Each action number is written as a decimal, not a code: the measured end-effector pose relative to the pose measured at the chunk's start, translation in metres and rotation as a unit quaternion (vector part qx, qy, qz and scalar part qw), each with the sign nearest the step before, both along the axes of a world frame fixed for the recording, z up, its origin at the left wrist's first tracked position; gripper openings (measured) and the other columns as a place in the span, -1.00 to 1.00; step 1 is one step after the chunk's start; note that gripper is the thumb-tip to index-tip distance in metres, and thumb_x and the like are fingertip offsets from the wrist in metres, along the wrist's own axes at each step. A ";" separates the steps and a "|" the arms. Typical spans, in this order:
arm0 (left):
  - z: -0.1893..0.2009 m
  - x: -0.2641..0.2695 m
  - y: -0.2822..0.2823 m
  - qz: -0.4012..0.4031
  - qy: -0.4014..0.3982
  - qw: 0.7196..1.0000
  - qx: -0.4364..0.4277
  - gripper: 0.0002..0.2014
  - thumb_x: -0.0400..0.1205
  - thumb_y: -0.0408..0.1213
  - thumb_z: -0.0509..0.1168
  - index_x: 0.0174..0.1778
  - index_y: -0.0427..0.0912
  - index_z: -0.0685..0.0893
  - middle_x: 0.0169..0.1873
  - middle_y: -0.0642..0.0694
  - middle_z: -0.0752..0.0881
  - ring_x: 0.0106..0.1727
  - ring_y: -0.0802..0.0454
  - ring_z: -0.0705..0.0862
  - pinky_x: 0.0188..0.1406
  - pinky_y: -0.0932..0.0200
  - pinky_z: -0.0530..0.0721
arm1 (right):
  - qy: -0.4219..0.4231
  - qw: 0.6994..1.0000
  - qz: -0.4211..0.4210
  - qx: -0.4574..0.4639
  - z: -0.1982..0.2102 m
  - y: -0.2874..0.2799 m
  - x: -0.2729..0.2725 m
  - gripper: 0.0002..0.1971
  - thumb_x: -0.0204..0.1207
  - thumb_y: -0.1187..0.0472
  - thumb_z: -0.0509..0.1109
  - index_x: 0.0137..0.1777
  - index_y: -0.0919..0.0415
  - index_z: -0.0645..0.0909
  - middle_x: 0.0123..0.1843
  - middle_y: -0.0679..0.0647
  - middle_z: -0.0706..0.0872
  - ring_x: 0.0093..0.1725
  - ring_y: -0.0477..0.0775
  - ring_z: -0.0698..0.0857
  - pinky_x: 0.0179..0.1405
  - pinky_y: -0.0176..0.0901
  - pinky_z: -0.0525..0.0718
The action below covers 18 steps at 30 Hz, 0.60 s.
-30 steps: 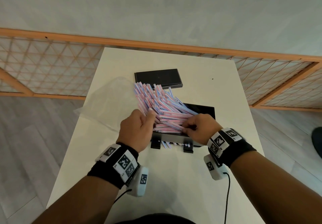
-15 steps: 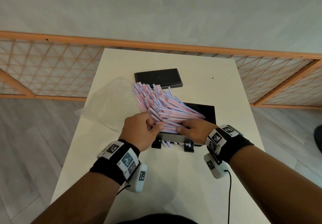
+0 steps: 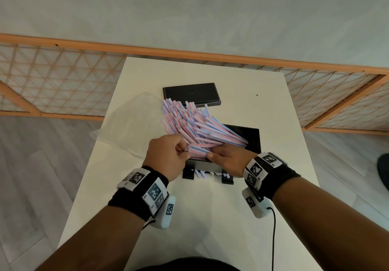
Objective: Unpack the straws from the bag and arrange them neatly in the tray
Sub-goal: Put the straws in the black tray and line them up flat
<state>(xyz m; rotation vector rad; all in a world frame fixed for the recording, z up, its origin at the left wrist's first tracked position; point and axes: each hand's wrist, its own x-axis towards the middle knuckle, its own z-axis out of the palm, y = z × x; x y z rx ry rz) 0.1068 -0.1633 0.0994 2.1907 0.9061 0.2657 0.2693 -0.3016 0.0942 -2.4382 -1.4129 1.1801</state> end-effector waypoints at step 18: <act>0.006 0.012 0.017 0.071 0.059 0.993 -0.079 -0.64 0.39 -0.14 0.59 -0.07 -0.11 0.56 -0.31 0.06 0.65 -0.22 0.00 0.66 -0.37 0.29 0.48 | -0.105 0.986 -0.127 -0.025 -0.017 0.009 0.007 -0.66 0.50 -0.17 0.34 -0.27 0.11 0.62 -0.24 0.07 0.67 -0.11 0.15 0.66 -0.21 -0.18 0.51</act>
